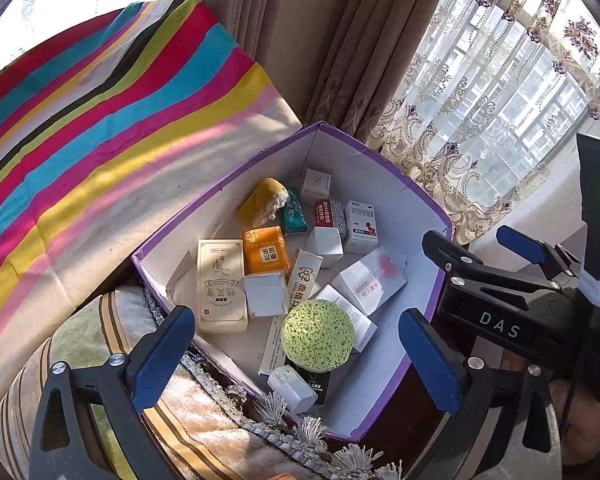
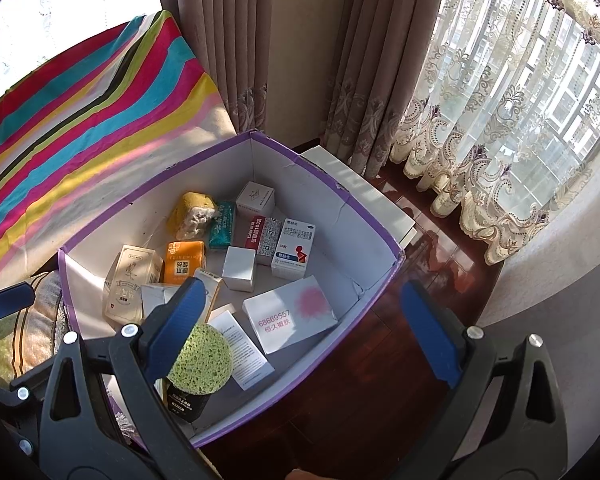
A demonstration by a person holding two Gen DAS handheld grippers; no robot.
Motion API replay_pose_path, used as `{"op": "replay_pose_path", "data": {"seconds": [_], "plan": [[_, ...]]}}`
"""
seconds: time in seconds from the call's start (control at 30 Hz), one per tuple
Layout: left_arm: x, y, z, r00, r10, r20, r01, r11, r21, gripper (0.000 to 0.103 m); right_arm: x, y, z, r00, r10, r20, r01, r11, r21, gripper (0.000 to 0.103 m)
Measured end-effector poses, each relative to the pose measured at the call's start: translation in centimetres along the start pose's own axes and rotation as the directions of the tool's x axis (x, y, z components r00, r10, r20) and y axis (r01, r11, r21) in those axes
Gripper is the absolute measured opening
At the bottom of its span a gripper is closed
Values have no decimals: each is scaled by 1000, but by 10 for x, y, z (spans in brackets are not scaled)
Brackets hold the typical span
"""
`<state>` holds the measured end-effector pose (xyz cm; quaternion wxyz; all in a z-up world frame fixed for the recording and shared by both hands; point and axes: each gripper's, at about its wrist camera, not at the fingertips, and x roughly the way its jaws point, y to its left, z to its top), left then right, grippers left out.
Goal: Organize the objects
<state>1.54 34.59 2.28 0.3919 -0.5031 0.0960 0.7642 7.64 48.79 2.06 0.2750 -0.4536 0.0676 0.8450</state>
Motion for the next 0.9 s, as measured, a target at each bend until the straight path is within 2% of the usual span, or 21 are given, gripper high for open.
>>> {"op": "replay_pose_path", "data": {"seconds": [0.9], "plan": [[3,-6,0,1000,-20,-24,21,999,36,103,0,-1,-3,1000,-1,-5,1,1000,9,99]]}}
